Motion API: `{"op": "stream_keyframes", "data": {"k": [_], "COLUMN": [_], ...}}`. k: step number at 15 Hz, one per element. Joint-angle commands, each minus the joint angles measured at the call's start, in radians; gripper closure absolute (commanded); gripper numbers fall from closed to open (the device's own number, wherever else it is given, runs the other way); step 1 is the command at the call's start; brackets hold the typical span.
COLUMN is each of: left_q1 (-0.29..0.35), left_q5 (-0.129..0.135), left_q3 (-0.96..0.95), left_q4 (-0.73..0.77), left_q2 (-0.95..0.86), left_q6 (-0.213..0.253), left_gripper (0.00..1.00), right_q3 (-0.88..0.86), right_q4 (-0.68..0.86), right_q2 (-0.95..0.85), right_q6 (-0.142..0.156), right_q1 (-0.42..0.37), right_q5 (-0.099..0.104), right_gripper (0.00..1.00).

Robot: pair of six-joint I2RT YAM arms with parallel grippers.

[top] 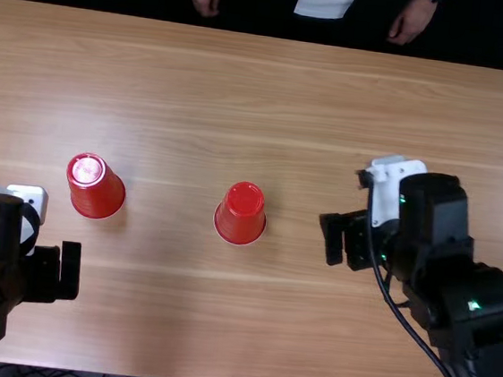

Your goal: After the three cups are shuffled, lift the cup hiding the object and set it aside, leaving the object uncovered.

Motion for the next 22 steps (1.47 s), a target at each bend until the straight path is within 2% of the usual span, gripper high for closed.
{"op": "stream_keyframes", "data": {"k": [1,10,14,22], "left_q1": [-0.006,-0.032,-0.032,-0.032], "left_q5": [0.000,-0.002,-0.002,-0.002], "left_q3": [-0.021,0.005,0.002,0.000], "left_q4": [0.039,0.052,0.052,0.052], "left_q2": [-0.030,0.033,0.035,0.035], "left_q6": [-0.006,-0.001,-0.001,0.003], "left_gripper": [0.00,0.00,0.00,0.00], "right_q3": [0.052,0.156,0.229,0.223], "right_q4": [0.007,0.123,0.123,0.123], "right_q2": [0.052,0.339,0.462,0.583], "right_q6": [0.010,0.012,0.012,0.012], "right_q1": [0.051,0.216,0.250,0.255], "right_q5": [-0.007,-0.005,-0.005,-0.003], "right_gripper": [0.00,0.00,0.00,0.00]}}
